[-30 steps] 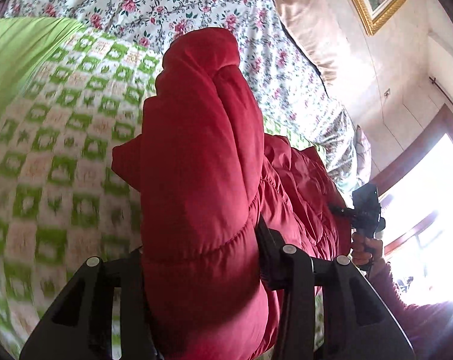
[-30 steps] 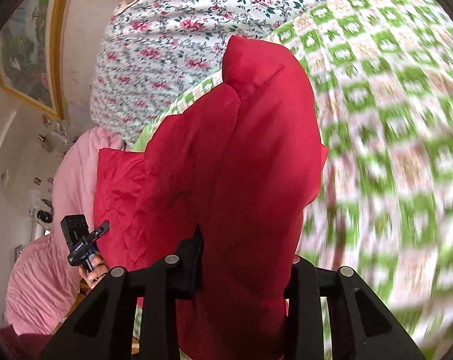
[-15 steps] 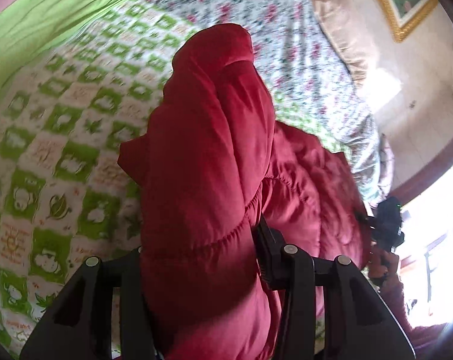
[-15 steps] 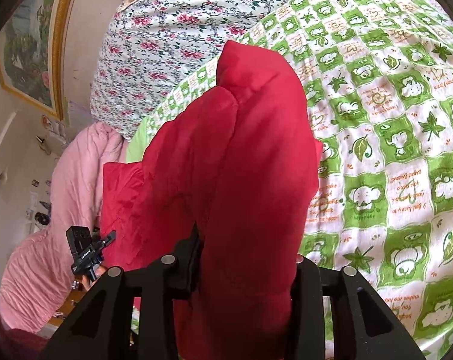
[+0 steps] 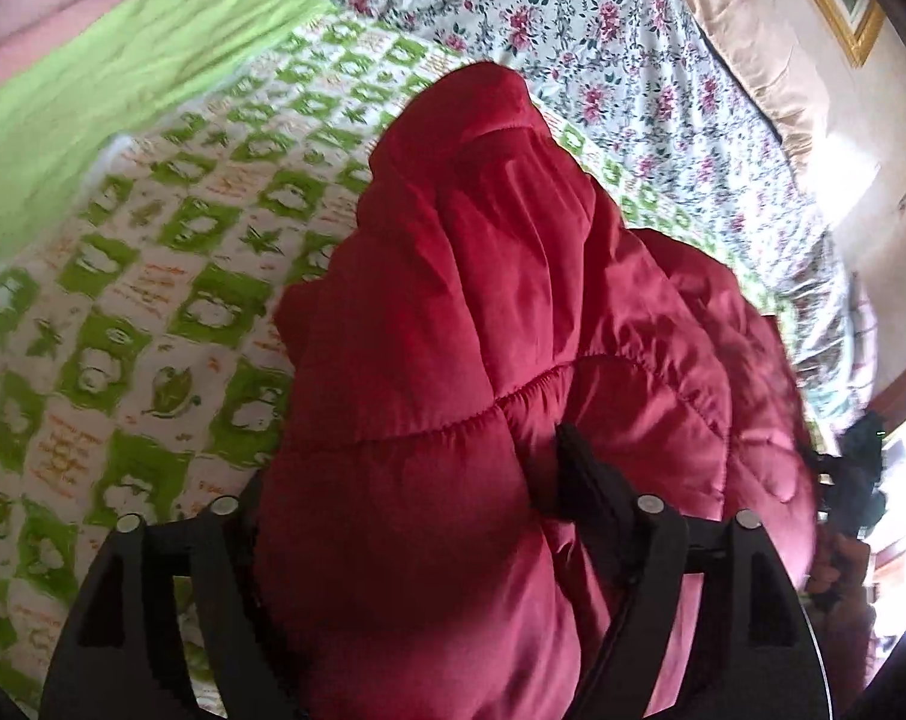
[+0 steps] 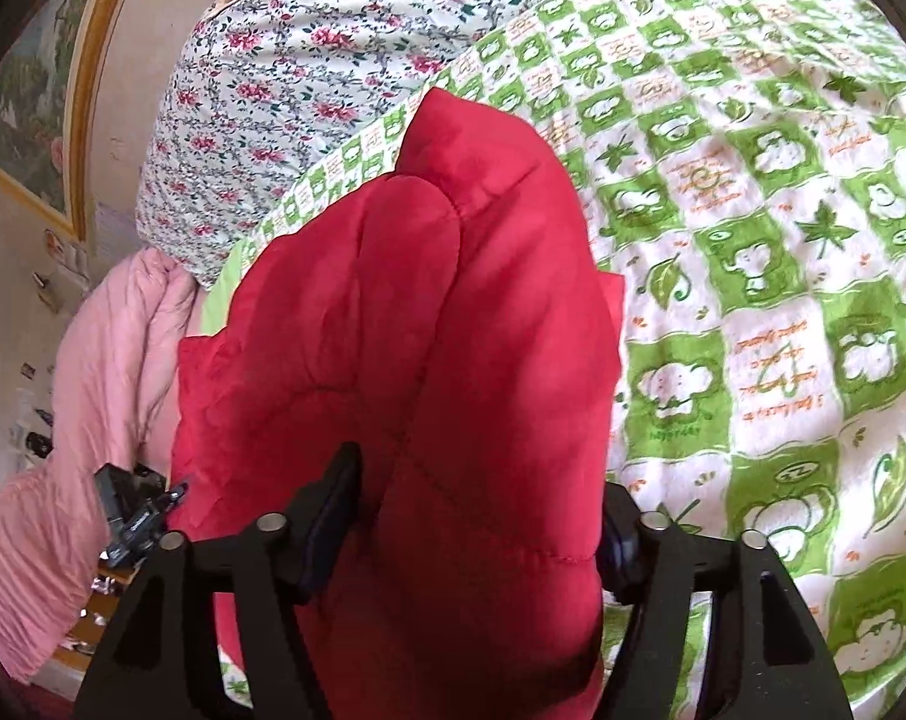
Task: Fold large clothes
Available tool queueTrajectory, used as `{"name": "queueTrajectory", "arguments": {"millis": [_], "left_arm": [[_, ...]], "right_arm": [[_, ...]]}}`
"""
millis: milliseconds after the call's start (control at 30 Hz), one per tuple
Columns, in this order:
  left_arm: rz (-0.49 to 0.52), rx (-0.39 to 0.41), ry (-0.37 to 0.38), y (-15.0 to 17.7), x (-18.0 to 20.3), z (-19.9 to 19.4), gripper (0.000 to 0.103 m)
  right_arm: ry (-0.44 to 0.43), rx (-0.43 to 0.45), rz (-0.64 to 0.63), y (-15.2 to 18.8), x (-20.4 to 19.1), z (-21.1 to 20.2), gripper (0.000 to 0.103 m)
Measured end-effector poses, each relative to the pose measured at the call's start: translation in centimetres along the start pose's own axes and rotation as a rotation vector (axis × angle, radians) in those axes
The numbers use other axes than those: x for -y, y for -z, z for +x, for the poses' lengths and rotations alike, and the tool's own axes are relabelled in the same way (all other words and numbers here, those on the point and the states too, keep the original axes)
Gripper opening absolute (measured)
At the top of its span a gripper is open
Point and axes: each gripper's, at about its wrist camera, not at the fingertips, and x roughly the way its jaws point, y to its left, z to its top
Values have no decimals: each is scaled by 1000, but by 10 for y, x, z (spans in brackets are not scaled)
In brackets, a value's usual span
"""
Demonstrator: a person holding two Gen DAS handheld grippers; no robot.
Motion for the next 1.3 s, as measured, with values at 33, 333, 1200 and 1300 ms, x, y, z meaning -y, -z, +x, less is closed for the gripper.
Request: {"name": "queueTrajectory", "arguments": {"millis": [33,333,1200,1300], "left_arm": [[10,13,-43,0,3,-3,88],[80,120,-218,3,21,-42,89],[332,154,-135,21,105,-61,89],[359,140,-127,23,113,-56,89]], "right_arm": [[6,7,4,-1,-1,1,76],[56,45,-19,7,0,-12,81],[289,286,-155,24,-65,-65,81],[269,270,-212,24,-87,-59,81]]}}
